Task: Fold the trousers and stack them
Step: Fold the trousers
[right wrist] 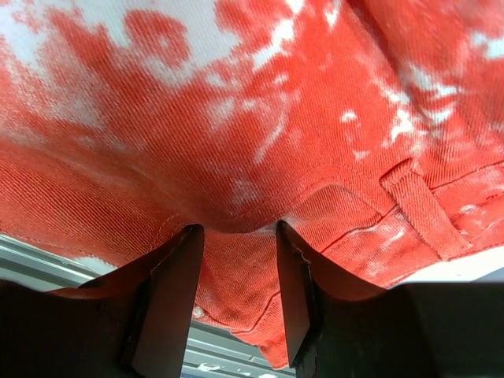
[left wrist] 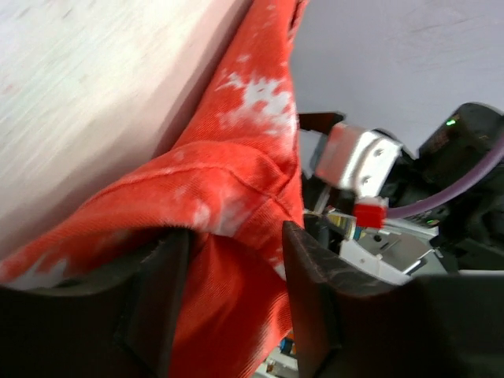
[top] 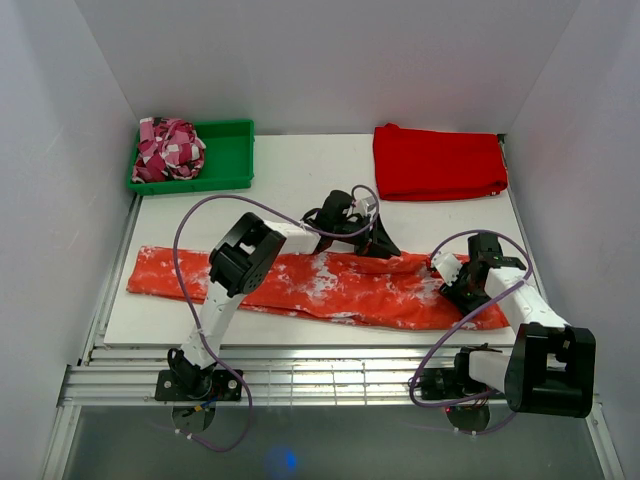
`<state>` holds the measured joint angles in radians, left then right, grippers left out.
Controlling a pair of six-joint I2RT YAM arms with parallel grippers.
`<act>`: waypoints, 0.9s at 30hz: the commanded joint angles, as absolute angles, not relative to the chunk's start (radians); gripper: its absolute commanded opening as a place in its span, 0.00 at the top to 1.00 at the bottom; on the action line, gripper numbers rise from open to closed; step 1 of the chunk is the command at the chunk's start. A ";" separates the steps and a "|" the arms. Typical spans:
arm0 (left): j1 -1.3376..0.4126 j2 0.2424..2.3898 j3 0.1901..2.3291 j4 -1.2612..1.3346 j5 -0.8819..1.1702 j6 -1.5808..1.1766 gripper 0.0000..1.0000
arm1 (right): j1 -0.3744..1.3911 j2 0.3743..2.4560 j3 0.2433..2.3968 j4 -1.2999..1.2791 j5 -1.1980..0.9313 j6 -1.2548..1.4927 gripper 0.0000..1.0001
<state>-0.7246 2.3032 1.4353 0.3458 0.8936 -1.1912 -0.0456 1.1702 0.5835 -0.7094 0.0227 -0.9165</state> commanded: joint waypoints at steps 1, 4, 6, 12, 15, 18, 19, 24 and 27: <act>-0.738 2.307 1.560 0.480 0.876 -1.209 0.48 | -0.054 1.209 0.574 -0.718 0.011 -0.943 0.51; -0.726 2.348 1.634 0.532 0.853 -1.178 0.62 | -0.057 1.213 0.575 -0.730 0.017 -0.950 0.50; -0.713 2.359 1.660 0.537 0.822 -1.152 0.70 | -0.058 1.212 0.571 -0.736 0.018 -0.953 0.50; -0.672 2.388 1.672 0.523 0.726 -1.019 1.00 | -0.066 1.186 0.549 -0.761 0.035 -0.985 0.50; -0.650 2.414 1.716 0.445 0.698 -0.928 1.00 | -0.081 1.178 0.546 -0.770 0.049 -1.008 0.50; -0.632 2.427 1.744 0.411 0.721 -0.872 1.00 | -0.103 1.174 0.555 -0.785 0.058 -1.041 0.50; -0.626 2.428 1.752 0.407 0.745 -0.868 0.96 | -0.110 1.172 0.563 -0.791 0.058 -1.046 0.49; -0.630 2.370 1.688 0.364 0.928 -0.822 0.33 | -0.130 1.181 0.643 -0.830 0.023 -1.058 0.44; -0.650 2.333 1.619 0.359 0.983 -0.805 0.28 | -0.149 1.198 0.641 -0.830 0.047 -1.078 0.42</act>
